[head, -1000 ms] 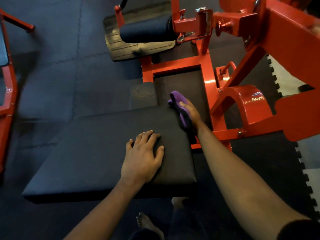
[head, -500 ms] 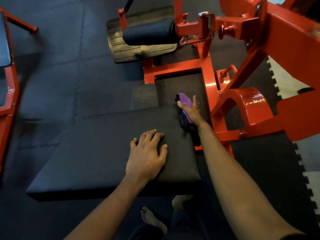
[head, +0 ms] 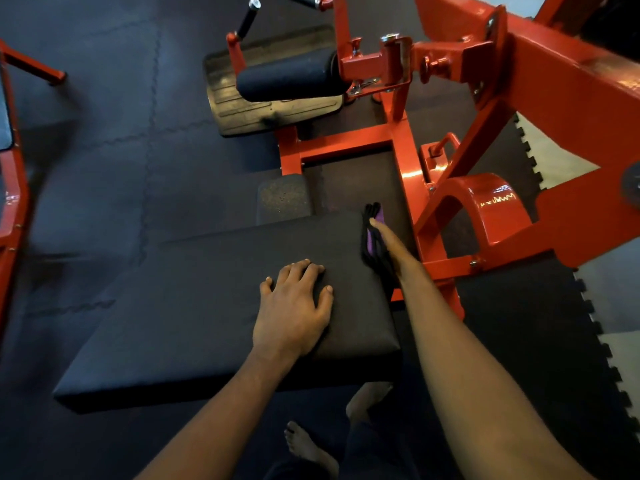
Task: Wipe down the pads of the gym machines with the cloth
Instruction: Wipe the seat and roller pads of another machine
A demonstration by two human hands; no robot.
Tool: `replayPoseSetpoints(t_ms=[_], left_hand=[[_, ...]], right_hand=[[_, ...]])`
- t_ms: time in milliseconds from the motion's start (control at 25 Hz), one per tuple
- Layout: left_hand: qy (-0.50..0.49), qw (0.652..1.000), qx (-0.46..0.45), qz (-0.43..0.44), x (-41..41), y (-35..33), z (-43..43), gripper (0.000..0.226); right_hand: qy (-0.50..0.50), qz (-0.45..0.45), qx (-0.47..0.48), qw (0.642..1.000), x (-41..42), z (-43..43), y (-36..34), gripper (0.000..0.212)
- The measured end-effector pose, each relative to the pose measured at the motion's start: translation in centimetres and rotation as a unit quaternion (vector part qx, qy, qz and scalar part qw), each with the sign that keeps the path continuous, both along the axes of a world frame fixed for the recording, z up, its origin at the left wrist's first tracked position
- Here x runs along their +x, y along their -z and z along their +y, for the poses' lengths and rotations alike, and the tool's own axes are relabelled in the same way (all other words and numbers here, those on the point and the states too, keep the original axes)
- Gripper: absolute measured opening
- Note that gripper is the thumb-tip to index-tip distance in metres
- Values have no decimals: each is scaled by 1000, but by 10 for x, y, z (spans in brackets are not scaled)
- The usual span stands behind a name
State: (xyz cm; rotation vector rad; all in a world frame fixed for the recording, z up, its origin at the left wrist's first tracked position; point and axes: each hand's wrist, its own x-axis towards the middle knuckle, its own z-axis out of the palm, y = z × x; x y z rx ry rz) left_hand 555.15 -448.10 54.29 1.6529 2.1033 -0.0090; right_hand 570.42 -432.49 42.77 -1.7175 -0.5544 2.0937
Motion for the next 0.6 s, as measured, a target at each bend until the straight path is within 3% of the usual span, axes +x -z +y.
replayPoseSetpoints(t_ms=[120, 240, 520, 600], left_hand=[[2, 1000, 3, 0, -1, 2, 0, 50], [1, 1000, 13, -1, -2, 5, -1, 48], [0, 1000, 16, -12, -2, 5, 0, 40], [1, 1000, 22, -19, -1, 4, 1, 39]], right_hand=[[-45, 48, 6, 998, -3, 4, -17, 55], [-87, -8, -24, 996, -1, 8, -32, 51], [-9, -1, 40, 999, 12, -28, -23, 50], [-8, -15, 61, 998, 20, -47, -26, 36]])
